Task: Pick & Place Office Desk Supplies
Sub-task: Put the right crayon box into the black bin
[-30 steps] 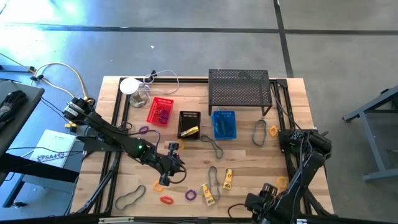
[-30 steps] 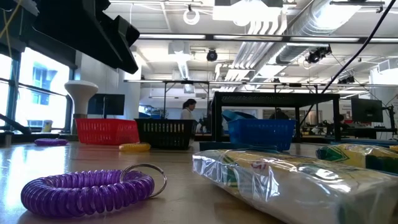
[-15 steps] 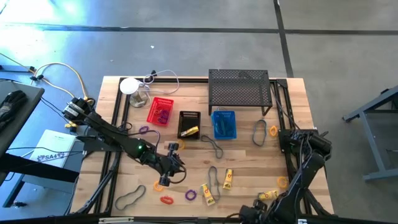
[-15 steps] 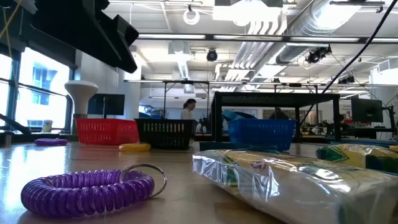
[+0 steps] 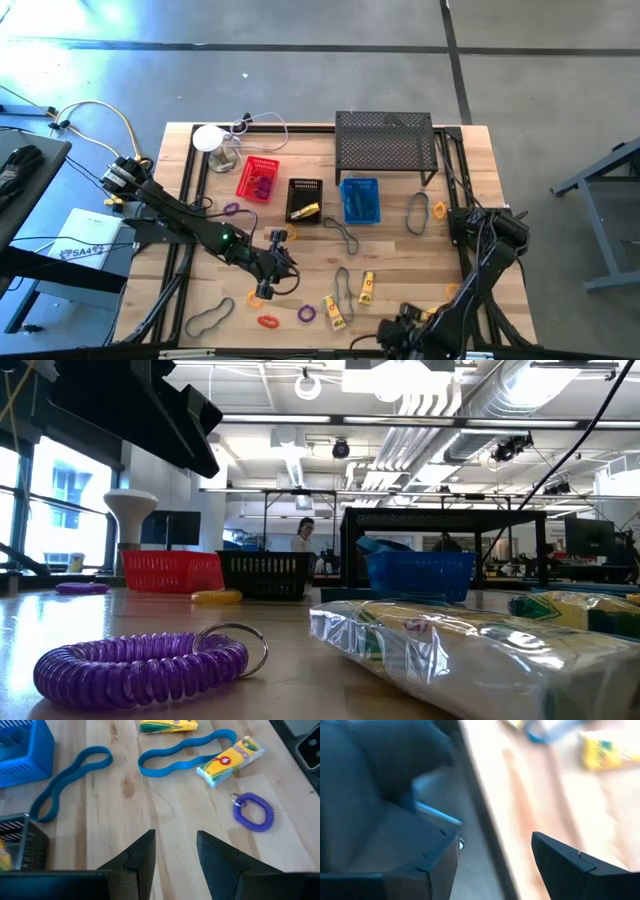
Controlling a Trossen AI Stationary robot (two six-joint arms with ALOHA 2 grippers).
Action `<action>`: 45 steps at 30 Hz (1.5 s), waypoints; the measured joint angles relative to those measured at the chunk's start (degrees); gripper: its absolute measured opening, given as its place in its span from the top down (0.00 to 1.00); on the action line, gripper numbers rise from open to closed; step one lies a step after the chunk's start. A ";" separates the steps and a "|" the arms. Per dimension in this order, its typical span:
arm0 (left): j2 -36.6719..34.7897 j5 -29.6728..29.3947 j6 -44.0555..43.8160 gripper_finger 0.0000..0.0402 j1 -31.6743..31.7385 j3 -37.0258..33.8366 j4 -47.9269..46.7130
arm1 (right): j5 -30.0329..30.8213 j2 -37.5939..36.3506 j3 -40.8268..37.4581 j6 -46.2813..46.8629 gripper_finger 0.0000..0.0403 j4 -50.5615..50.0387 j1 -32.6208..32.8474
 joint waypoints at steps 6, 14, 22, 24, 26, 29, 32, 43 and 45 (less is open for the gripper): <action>0.00 2.79 -1.25 0.66 -0.02 0.00 -0.31 | -5.31 1.09 0.00 8.93 0.41 -11.93 1.92; 0.00 3.00 -0.62 0.66 0.02 0.00 -0.31 | -12.16 3.34 0.09 0.60 0.41 -20.34 5.62; 0.00 4.28 -2.74 0.66 0.00 0.00 -0.31 | -11.62 4.04 -3.68 -5.96 0.41 -23.48 7.15; 0.00 4.45 -2.74 0.66 0.00 0.00 -0.33 | -12.66 4.07 -5.56 -4.62 0.41 -22.98 7.05; 0.00 4.47 -2.65 0.66 0.00 0.00 -0.37 | -13.07 4.07 -7.19 -2.43 0.41 -22.37 6.45; 0.00 4.48 -2.28 0.66 0.00 0.00 -0.37 | -13.22 4.07 -8.04 -2.10 0.41 -19.98 5.92; 0.00 4.48 -2.26 0.66 0.00 0.00 -0.39 | -12.86 4.07 -8.82 -4.90 0.41 -18.05 5.58; 0.00 4.38 0.49 0.66 0.02 0.02 -0.23 | -15.04 4.07 -12.49 -8.71 0.41 -13.12 4.28; 0.00 4.37 0.79 0.66 0.17 0.02 0.21 | -15.40 4.06 -13.52 -9.80 0.41 -11.81 4.36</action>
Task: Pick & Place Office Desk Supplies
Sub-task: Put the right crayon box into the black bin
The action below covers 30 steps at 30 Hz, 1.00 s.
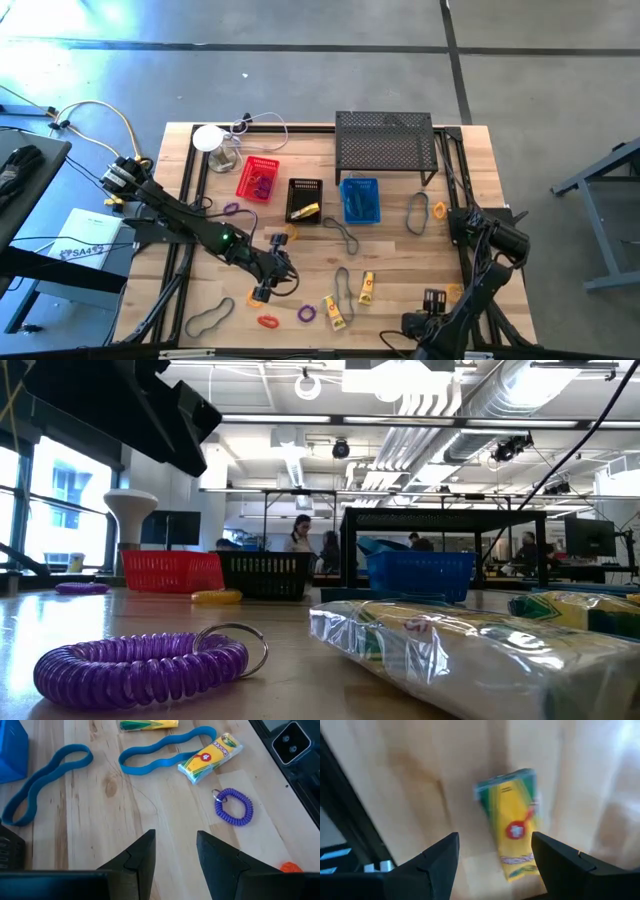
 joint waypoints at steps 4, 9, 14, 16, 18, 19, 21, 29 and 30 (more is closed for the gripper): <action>0.00 -0.02 -0.01 0.66 0.29 0.00 0.56 | -2.11 -0.06 -2.53 -0.09 0.41 2.64 -0.23; 0.00 0.01 -0.54 0.66 -0.20 0.00 0.80 | -2.95 -0.40 -5.19 -0.29 0.41 5.82 -1.15; 0.00 0.05 -1.13 0.66 -1.33 0.00 0.93 | -3.16 -0.43 -5.88 -0.57 0.43 6.04 -2.22; 0.00 0.05 -1.59 0.66 -1.80 0.00 0.91 | -3.45 -0.39 -5.88 -1.41 0.47 6.11 -2.35; 0.00 0.05 -1.61 0.66 -2.25 0.00 0.91 | -3.51 -0.35 -5.93 -2.85 0.53 6.16 -2.51; 0.00 0.05 -1.62 0.66 -2.50 0.00 0.91 | -3.54 -0.32 -5.95 -3.50 0.56 6.24 -2.51; 0.00 0.07 -1.63 0.66 -2.87 0.00 0.91 | -3.54 -0.28 -5.95 -4.09 0.64 6.32 -2.53; 0.00 0.07 -1.74 0.66 -3.90 0.00 0.93 | -4.83 -0.67 -6.06 -4.91 0.85 5.86 -3.09; 0.00 0.08 -1.71 0.66 -3.91 0.00 0.91 | -4.91 -0.89 -6.10 -4.73 0.85 5.87 -3.36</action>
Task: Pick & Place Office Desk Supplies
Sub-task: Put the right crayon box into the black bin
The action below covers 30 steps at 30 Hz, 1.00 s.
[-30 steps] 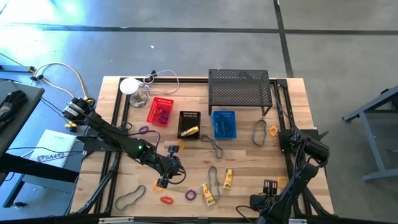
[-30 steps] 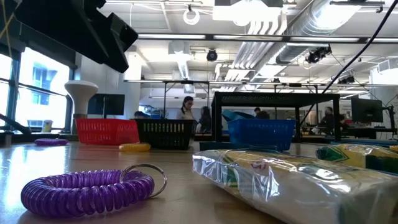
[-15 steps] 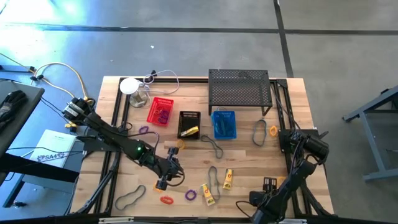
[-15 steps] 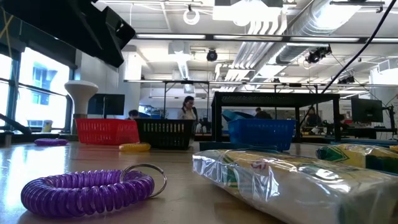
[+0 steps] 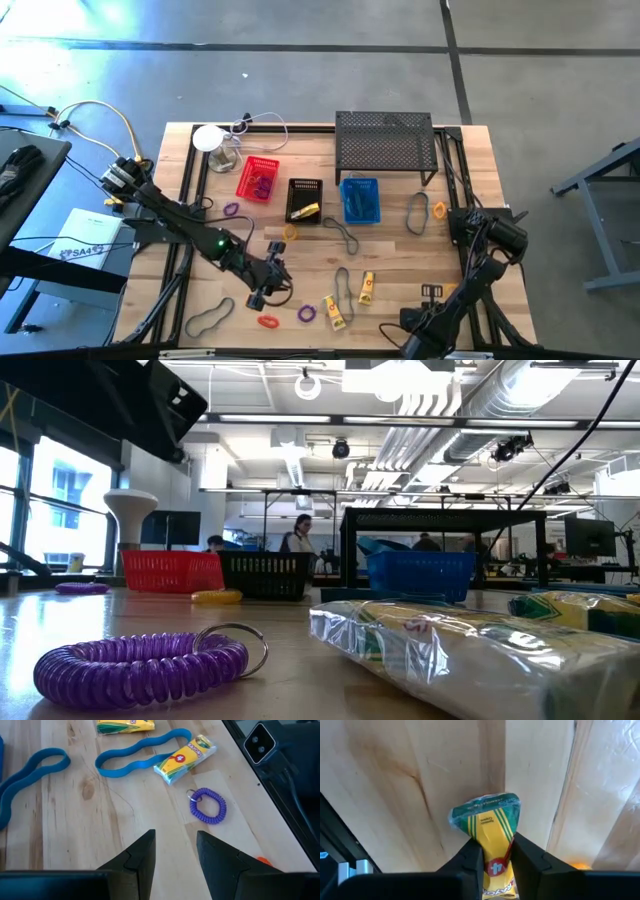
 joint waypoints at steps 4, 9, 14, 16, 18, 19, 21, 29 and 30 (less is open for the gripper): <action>0.00 -0.07 1.79 0.66 0.30 0.00 0.43 | 2.70 -0.65 1.54 -0.19 0.85 -1.01 -1.54; 0.00 -0.27 4.37 0.66 1.07 0.00 1.15 | 12.79 -2.16 5.29 -7.76 0.85 -2.90 -5.48; 0.00 0.33 5.97 0.66 0.89 0.00 6.80 | 20.45 -5.57 7.77 -17.52 0.85 -1.81 -12.33; 0.00 2.50 10.23 0.66 -0.58 0.02 10.86 | 20.52 -7.12 8.21 -22.40 0.85 0.69 -15.42; 0.00 3.34 15.76 0.66 -2.49 0.02 14.34 | 20.33 -9.08 8.25 -27.65 0.85 4.95 -18.06; 0.00 3.08 18.37 0.66 -3.36 0.02 15.79 | 19.89 -9.84 8.34 -30.57 0.85 7.65 -19.36; 0.00 0.72 22.78 0.66 -5.10 0.02 18.02 | 16.57 -10.82 8.41 -37.21 0.85 13.86 -21.63; 0.00 -7.19 30.05 0.66 -6.55 0.02 20.70 | 1.25 -10.74 8.43 -52.86 0.85 35.26 -28.10; 0.00 -6.83 29.70 0.66 -6.29 0.02 20.77 | 0.31 -10.50 8.45 -52.92 0.85 36.66 -28.63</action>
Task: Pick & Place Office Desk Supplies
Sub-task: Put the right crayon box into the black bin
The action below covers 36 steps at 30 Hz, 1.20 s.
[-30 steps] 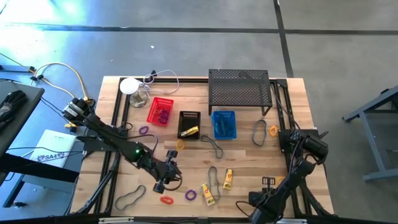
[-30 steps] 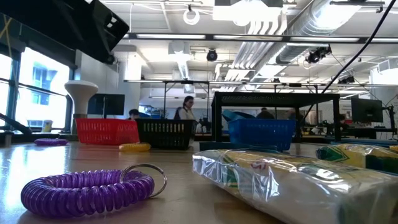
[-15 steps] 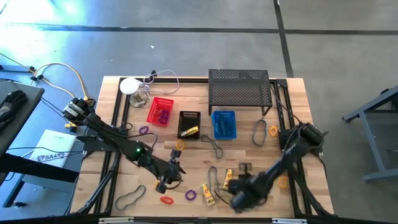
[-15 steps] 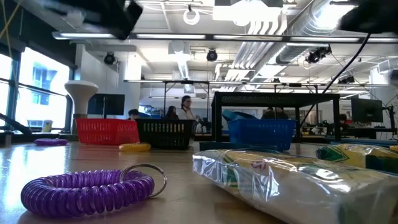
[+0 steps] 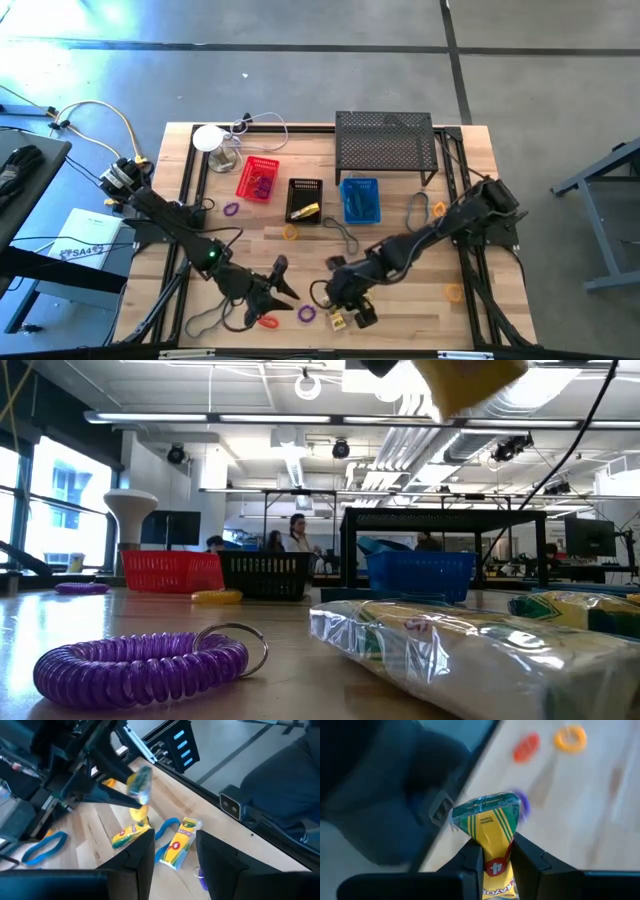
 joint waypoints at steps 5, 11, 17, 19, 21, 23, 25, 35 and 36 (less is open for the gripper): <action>0.00 0.42 0.51 0.66 0.40 0.00 1.64 | -1.18 1.56 -0.01 -0.06 0.85 3.64 -1.45; 0.00 0.47 0.90 0.66 0.30 0.02 3.42 | -2.15 3.00 -0.13 0.57 0.85 6.86 -3.15; 1.32 0.71 2.55 0.66 0.68 0.00 3.72 | -2.85 2.89 -0.07 5.19 0.85 11.06 -5.60; 1.59 0.68 4.20 0.66 1.32 0.02 3.90 | -4.58 2.85 -0.07 6.51 0.85 11.77 -6.36; 1.80 0.82 4.87 0.66 1.54 0.00 3.91 | -5.07 2.85 -0.07 6.63 0.85 11.20 -6.93; 1.88 0.79 6.08 0.66 2.28 0.00 3.98 | -5.22 2.85 -0.07 6.66 0.85 11.10 -6.99; 1.90 1.16 7.27 0.66 2.49 0.00 4.11 | -5.61 2.85 -0.07 6.67 0.85 11.18 -6.99; 1.97 0.87 10.59 0.66 2.21 -0.02 5.03 | -5.95 2.76 -0.07 6.67 0.85 11.27 -6.81; 1.97 0.54 9.65 0.66 1.77 -0.02 4.99 | -5.98 2.76 -0.07 6.73 0.85 11.19 -6.81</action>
